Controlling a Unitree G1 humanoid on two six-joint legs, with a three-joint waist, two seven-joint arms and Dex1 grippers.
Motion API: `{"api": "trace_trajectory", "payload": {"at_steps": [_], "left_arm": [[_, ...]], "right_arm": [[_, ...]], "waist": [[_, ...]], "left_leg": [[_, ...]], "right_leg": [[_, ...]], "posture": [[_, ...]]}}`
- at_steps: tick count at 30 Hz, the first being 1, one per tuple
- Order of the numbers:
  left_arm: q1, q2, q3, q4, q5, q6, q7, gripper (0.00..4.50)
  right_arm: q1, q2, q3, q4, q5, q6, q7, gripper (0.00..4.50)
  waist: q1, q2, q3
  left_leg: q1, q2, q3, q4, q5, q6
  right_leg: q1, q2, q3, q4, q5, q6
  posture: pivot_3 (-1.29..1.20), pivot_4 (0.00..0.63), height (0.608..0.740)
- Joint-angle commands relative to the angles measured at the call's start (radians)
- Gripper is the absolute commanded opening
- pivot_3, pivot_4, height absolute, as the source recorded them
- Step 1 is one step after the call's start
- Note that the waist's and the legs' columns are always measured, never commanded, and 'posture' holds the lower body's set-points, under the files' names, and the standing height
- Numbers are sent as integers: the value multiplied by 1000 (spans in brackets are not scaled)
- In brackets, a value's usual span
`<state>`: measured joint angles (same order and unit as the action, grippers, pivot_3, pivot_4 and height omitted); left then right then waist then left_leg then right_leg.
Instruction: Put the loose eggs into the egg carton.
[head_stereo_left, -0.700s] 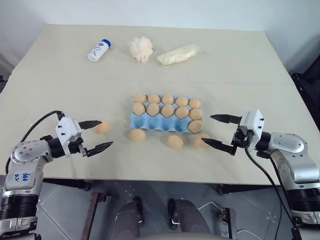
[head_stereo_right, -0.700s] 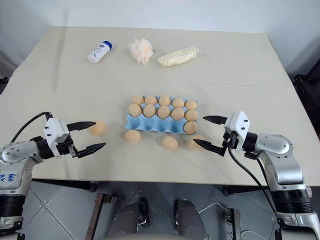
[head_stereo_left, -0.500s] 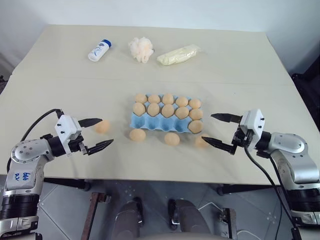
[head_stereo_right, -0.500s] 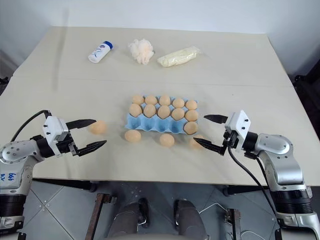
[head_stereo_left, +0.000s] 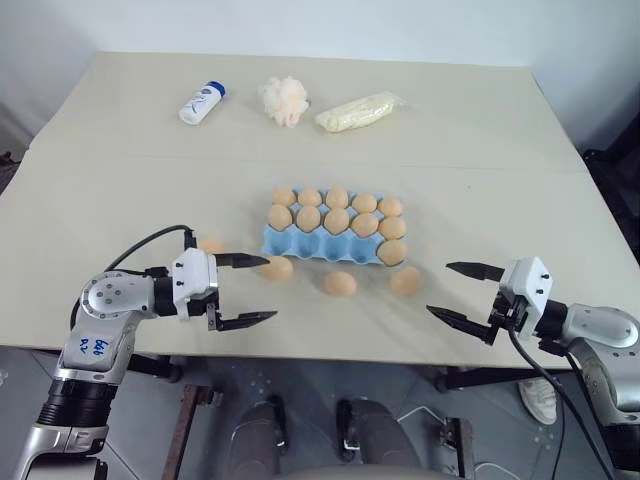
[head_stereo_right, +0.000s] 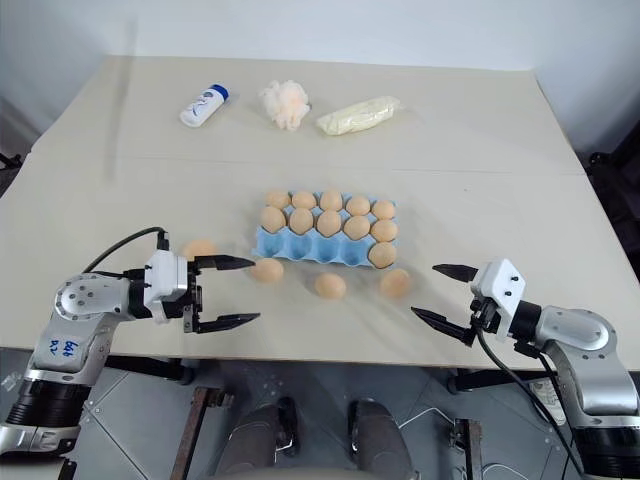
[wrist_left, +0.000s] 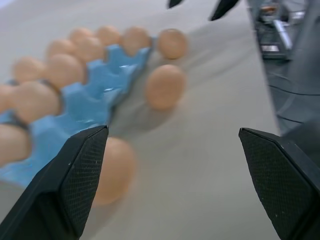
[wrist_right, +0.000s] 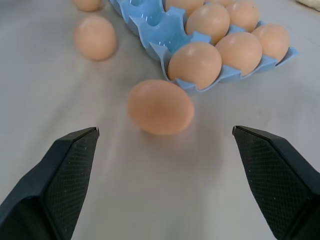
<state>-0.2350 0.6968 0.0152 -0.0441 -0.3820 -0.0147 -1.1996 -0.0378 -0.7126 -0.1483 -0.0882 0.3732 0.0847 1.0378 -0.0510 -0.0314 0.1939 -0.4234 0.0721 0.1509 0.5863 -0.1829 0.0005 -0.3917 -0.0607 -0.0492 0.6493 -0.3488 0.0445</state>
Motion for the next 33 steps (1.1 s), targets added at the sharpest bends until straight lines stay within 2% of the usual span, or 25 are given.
{"api": "trace_trajectory", "payload": {"at_steps": [1, 10, 13, 17, 19, 24, 28, 33], "left_arm": [[3, 15, 7, -13, -8, -13, -23, 4411], [0, 7, 25, 20, 8, -34, 7, 4411], [2, 4, 31, 22, 8, -36, 20, 4500], [7, 5, 38, 32, 13, -43, 33, 4500], [16, 5, 46, 26, 12, -40, 49, 4500], [40, 5, 90, 40, -5, -25, 94, 4500], [37, -8, 98, 48, -11, -6, 118, 4500], [35, -14, 93, 44, -3, -3, 127, 4500]], "right_arm": [[-52, 42, 27, 27, -17, -4, -44, 4500], [-191, 147, 138, 192, -84, -19, -68, 4500], [-203, 156, 152, 215, -96, -26, -62, 3892], [-191, 153, 145, 210, -92, -33, -51, 2594], [-161, 125, 123, 161, -72, -19, -37, 2251], [-114, 59, 92, -17, 32, 101, 8, 2183], [-224, 96, 132, -55, 52, 155, -15, 2183], [-376, 151, 217, 43, -46, 157, -61, 2183]], "waist": [[-4, 0, 0], [-4, 0, 0], [-3, 0, 0], [-3, 0, 0], [-3, 0, 0], [-3, 0, 0], [-11, 0, 0], [-5, 0, 0]], "left_leg": [[0, 0, 0, 0, 0, 0], [0, 0, -1, 2, 0, 1], [-1, 0, -1, 3, 0, 1], [-1, 0, -1, 4, 0, 1], [0, 0, -1, 4, 0, 1], [-1, 0, -1, 3, 0, 1], [1, 1, -1, 5, 0, 1], [1, 1, -1, 4, 0, 0]], "right_leg": [[0, 0, 0, 0, 0, 0], [0, 0, 0, 3, 0, 0], [0, 0, 0, 4, 0, 0], [0, -1, 0, 4, 0, 0], [0, -1, 0, 4, 0, 0], [0, -1, 0, 4, 0, 0], [0, 0, 0, 6, 0, 0], [-1, 0, 0, 6, 1, -2]], "posture": [[0, 150, 740], [0, 150, 740], [0, 150, 740], [0, 150, 740], [0, 150, 740], [0, 150, 740], [0, 150, 740], [0, 150, 740]]}}
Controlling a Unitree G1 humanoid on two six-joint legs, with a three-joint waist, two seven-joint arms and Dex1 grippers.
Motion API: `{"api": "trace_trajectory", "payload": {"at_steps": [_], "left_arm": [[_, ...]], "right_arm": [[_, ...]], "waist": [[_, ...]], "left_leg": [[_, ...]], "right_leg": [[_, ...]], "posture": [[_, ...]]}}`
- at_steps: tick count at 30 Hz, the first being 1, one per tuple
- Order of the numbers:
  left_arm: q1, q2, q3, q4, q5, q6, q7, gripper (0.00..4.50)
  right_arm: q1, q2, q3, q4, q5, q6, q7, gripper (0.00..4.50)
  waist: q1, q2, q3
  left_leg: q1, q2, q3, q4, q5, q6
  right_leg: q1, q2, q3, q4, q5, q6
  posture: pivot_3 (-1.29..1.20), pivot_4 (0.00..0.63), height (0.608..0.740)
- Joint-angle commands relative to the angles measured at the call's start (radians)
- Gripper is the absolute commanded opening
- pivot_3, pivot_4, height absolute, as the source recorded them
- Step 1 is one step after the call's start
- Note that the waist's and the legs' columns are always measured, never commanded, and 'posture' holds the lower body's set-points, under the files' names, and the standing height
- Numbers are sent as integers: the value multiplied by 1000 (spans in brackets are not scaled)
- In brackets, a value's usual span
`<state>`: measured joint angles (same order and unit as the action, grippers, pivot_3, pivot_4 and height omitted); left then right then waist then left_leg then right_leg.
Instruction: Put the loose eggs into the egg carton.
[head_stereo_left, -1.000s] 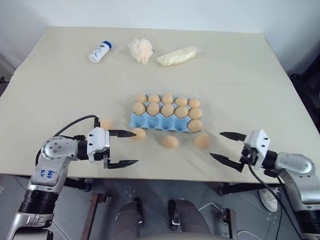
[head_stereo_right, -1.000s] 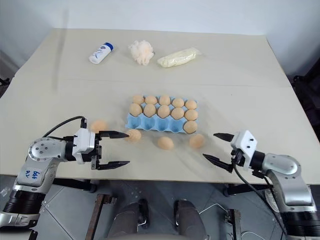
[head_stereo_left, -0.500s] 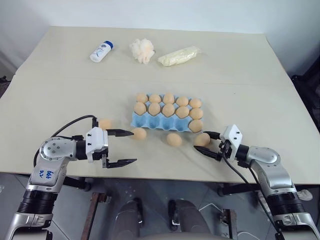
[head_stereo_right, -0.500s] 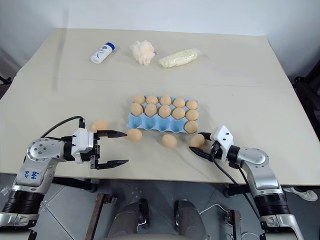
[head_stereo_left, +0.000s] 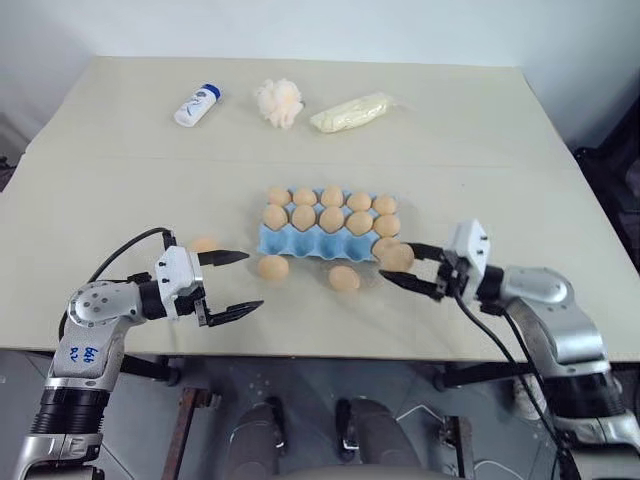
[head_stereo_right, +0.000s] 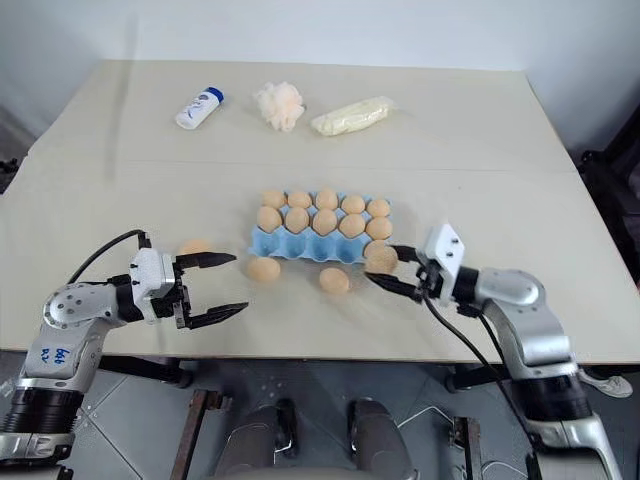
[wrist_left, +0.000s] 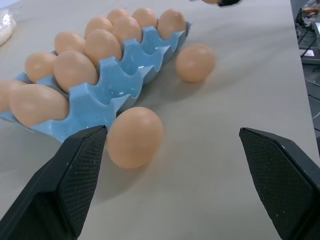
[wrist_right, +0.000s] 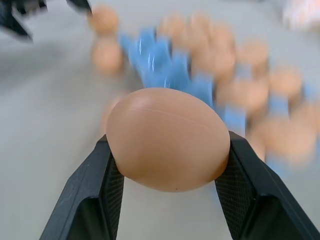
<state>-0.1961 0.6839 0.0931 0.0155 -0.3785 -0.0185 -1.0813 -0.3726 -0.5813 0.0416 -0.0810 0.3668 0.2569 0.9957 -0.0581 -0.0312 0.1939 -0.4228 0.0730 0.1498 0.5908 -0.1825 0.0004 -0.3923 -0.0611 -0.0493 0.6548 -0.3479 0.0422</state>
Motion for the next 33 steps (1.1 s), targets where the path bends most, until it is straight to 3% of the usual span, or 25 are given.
{"api": "trace_trajectory", "payload": {"at_steps": [1, 6, 13, 22, 33], "left_arm": [[-4, -1, 15, -17, -6, 1, 10, 4500], [21, 5, 27, -42, -8, 9, 18, 4500], [50, 4, 32, -72, -13, 17, 30, 4500], [-23, -46, 7, -36, -38, 57, 30, 4500], [-85, -47, -19, 47, -18, 33, -37, 4500]], "right_arm": [[-59, 29, 35, 57, -51, -24, -24, 2183], [-141, 82, 66, 148, -92, -33, -49, 2183], [-158, 103, 49, 157, -99, -38, -66, 4483], [143, -97, -200, -96, 56, -63, 47, 4483], [452, -162, -404, 4, 72, -291, 173, 4483]], "waist": [[5, 0, 0], [3, 0, 0], [-1, 0, 0], [30, 0, 0], [28, 0, 0]], "left_leg": [[-1, 0, 0, 0, 0, 0], [-3, -1, 1, -2, -1, 2], [-3, 0, 1, -1, -1, 1], [-3, -1, 0, 0, -2, 2], [-1, 0, 0, 2, 0, 3]], "right_leg": [[0, 0, 0, -1, 0, 0], [-2, -1, -1, -2, 0, 1], [-2, -1, -1, -1, 0, 1], [-1, -1, -2, -2, 0, 1], [1, 1, -1, -1, 0, 2]], "posture": [[0, 150, 740], [0, 150, 740], [0, 150, 740], [0, 150, 740], [0, 150, 740]]}}
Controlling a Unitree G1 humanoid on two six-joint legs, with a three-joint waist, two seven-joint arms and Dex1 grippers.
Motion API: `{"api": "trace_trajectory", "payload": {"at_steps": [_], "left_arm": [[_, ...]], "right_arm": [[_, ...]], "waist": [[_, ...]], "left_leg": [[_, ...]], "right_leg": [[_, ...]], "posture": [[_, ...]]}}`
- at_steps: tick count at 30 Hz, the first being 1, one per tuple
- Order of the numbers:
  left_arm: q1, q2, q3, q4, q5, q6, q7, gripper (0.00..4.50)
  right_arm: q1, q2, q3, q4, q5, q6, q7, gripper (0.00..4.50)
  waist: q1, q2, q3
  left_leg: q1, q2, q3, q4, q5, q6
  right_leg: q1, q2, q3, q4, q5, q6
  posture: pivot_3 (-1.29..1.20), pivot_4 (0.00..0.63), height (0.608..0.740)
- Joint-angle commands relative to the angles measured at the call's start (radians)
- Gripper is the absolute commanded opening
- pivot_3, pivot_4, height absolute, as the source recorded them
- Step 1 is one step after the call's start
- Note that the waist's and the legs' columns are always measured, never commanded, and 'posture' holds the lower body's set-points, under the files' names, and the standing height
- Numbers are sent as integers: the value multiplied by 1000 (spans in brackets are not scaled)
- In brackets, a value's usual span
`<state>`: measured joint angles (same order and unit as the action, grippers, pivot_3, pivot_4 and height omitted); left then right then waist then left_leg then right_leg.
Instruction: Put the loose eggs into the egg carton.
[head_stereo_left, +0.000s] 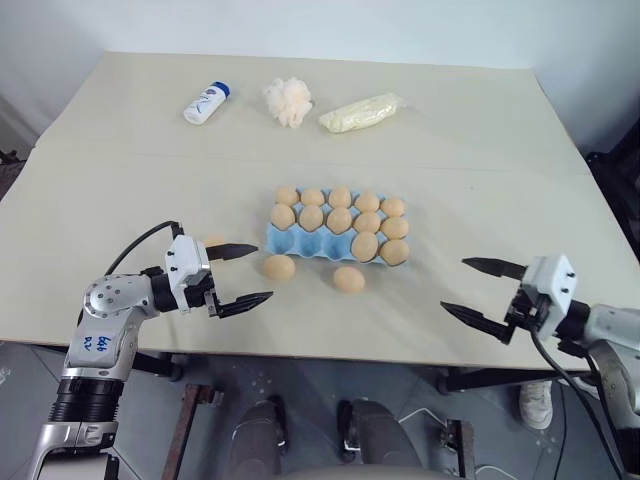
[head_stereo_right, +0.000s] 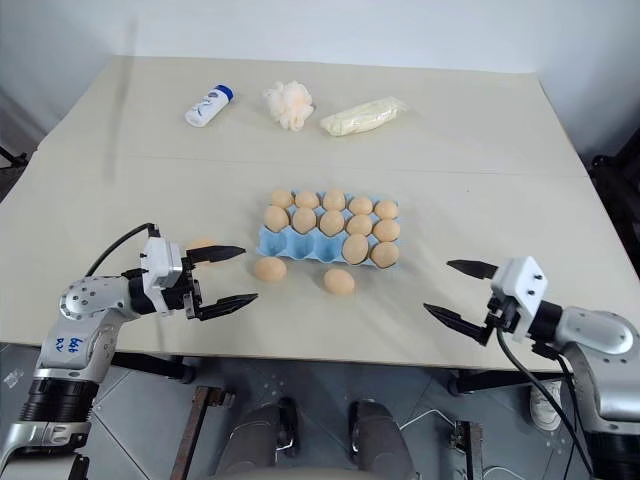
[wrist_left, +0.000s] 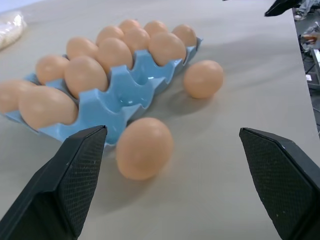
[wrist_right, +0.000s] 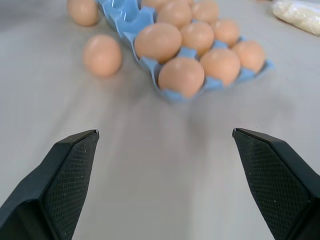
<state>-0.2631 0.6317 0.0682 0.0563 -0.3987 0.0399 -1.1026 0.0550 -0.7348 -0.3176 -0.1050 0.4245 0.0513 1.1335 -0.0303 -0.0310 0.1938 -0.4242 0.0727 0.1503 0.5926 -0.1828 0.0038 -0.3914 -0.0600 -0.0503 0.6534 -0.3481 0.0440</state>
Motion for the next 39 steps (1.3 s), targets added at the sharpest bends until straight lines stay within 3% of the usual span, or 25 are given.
{"api": "trace_trajectory", "payload": {"at_steps": [1, 7, 12, 17, 25, 34, 37, 39], "left_arm": [[-21, 5, 5, 11, 5, -29, -18, 4500], [-32, 7, 6, 20, 8, -35, -27, 4500], [-11, 29, 30, 10, -2, -34, -37, 4500], [19, 37, 46, -21, -7, -23, -17, 4500], [70, 39, 70, -83, -16, 0, 10, 4500], [100, 41, 79, -120, -17, 12, 31, 4500], [102, 43, 82, -126, -18, 16, 37, 4500], [104, 44, 85, -128, -19, 16, 40, 4500]], "right_arm": [[30, -4, -47, 38, 14, -104, 40, 4483], [14, -2, 2, 39, 33, -105, 58, 4483], [-99, 29, 167, -58, 0, 21, 1, 4483], [-236, 142, 329, -94, -11, 107, -67, 4483], [-350, 260, 477, -2, -102, 101, -115, 4483], [-417, 329, 536, 158, -183, 33, -130, 4483], [-426, 341, 546, 186, -195, 5, -120, 3867], [-430, 353, 548, 186, -197, -6, -121, 3179]], "waist": [[1, 0, 0], [-1, 0, 0], [-10, 0, 0], [-10, 0, 0], [-4, 0, 0], [-8, 0, 0], [-11, 0, 0], [-16, 0, 0]], "left_leg": [[0, 0, 0, 0, -1, -1], [1, 0, 0, 1, -1, -1], [1, 1, 0, 1, -1, -1], [0, 1, -1, 0, -1, -2], [0, 0, -1, 0, -1, -2], [0, 0, -1, -1, -1, -3], [0, 0, -1, -2, -1, -3], [0, 0, -1, -2, -1, -3]], "right_leg": [[0, 0, 0, 0, 0, 0], [1, 0, 1, 0, 1, 1], [0, 0, 1, 1, 0, 0], [0, -1, 0, 1, 0, -1], [-1, -2, 0, 0, 0, -1], [-1, -2, 0, 0, 0, -1], [-1, -2, 0, 0, 0, -1], [-1, -2, 0, 0, -1, -1]], "posture": [[0, 150, 740], [0, 150, 740], [0, 150, 740], [0, 150, 740], [0, 150, 740], [0, 150, 740], [0, 150, 740], [0, 150, 740]]}}
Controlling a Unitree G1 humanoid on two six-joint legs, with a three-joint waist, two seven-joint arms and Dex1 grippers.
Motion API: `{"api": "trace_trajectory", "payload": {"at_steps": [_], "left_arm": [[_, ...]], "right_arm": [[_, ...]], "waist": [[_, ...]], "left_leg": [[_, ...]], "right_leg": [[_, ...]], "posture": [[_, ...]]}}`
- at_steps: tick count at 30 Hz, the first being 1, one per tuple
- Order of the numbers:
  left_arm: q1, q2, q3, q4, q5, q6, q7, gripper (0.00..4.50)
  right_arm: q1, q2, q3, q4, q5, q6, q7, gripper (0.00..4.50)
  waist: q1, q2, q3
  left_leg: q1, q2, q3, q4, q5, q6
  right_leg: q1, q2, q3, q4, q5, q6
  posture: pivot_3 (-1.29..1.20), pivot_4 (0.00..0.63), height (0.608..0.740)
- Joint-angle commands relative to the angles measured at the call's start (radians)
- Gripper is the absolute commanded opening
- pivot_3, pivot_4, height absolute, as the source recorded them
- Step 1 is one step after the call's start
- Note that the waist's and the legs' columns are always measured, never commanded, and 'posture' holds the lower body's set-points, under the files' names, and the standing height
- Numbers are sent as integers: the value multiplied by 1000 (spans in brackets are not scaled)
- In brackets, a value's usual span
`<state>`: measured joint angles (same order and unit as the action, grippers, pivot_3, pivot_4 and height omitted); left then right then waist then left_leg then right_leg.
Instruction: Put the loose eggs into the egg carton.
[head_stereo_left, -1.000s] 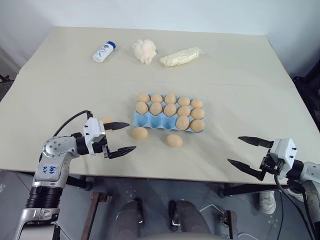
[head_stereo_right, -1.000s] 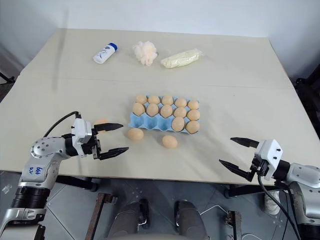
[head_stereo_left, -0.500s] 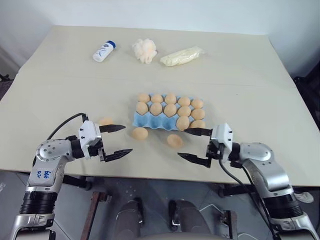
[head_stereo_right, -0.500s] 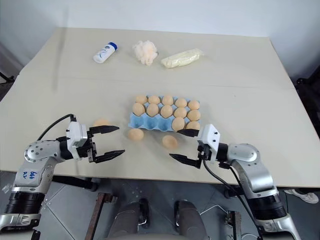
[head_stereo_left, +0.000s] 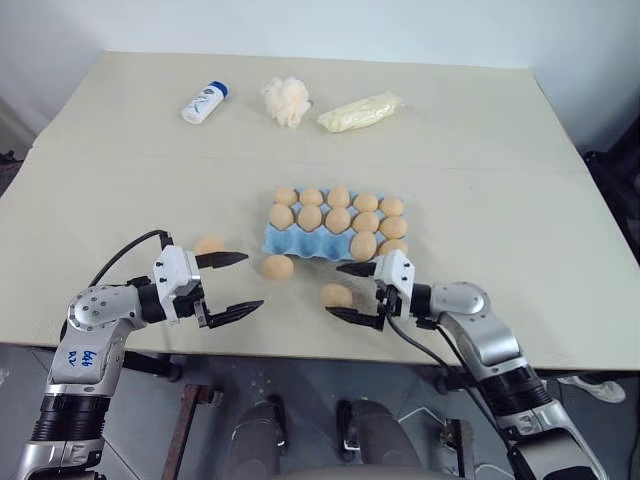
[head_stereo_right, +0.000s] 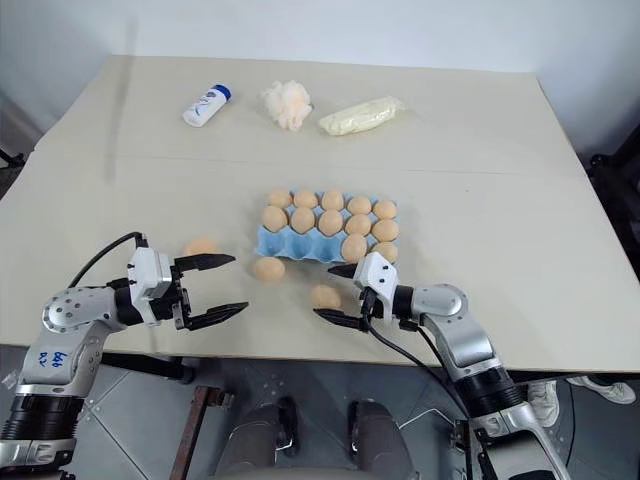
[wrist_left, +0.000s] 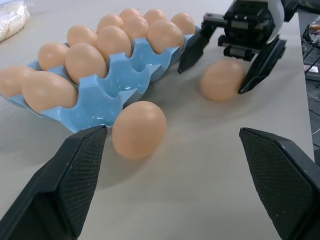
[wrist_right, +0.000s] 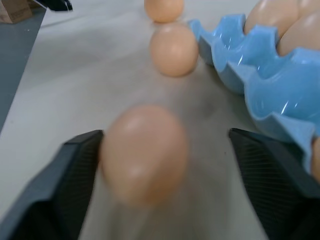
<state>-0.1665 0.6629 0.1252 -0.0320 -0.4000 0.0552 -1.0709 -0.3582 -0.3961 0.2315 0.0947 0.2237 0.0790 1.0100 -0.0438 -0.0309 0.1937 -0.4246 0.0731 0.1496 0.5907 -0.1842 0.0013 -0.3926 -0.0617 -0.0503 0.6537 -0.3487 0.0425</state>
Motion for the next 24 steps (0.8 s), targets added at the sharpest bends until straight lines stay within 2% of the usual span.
{"api": "trace_trajectory", "payload": {"at_steps": [1, 4, 7, 11, 20, 23, 24], "left_arm": [[9, 13, 29, -41, -18, 1, 9, 4500], [18, 13, 36, -47, -19, 3, 12, 4500], [25, 12, 38, -52, -19, 4, 16, 4500], [43, 8, 41, -66, -18, 7, 27, 4500], [40, 2, 32, -83, -14, 18, 47, 4500], [48, 8, 44, -90, -16, 20, 54, 4500], [54, 11, 50, -91, -17, 20, 55, 4500]], "right_arm": [[-17, 19, -3, -18, 7, -31, 2, 2798], [-16, 19, -3, -47, 15, -28, 14, 1821], [-17, 18, -4, -68, 21, -22, 23, 1821], [-102, 62, -62, -105, 103, 45, -12, 1821], [-272, 88, -62, 189, -18, -100, -71, 1821], [-264, 79, -65, 181, -7, -114, -40, 2588], [-258, 78, -71, 164, 3, -114, -36, 2970]], "waist": [[-7, 0, 0], [-13, 0, 0], [-14, 0, 0], [-19, 0, 0], [-13, 0, 0], [-15, 0, 0], [-18, 0, 0]], "left_leg": [[0, 0, 0, 0, 0, 0], [0, 0, 0, 0, 0, 0], [0, 0, 0, 0, 0, 0], [0, 0, 0, 0, 0, 0], [0, 0, 0, -2, 1, -1], [0, 0, 1, -2, 1, 0], [0, 0, 1, -2, 1, 0]], "right_leg": [[0, 0, 0, 0, 0, 0], [0, 0, 0, 0, 0, 0], [0, 0, 0, 1, 0, 0], [0, 0, 0, 1, 0, 0], [-1, -1, 0, 0, 0, 0], [-1, 0, 0, 0, 0, 0], [-1, 0, -1, 0, 0, 0]], "posture": [[0, 150, 740], [0, 150, 740], [0, 150, 740], [0, 150, 740], [0, 150, 740], [0, 150, 740], [0, 150, 740]]}}
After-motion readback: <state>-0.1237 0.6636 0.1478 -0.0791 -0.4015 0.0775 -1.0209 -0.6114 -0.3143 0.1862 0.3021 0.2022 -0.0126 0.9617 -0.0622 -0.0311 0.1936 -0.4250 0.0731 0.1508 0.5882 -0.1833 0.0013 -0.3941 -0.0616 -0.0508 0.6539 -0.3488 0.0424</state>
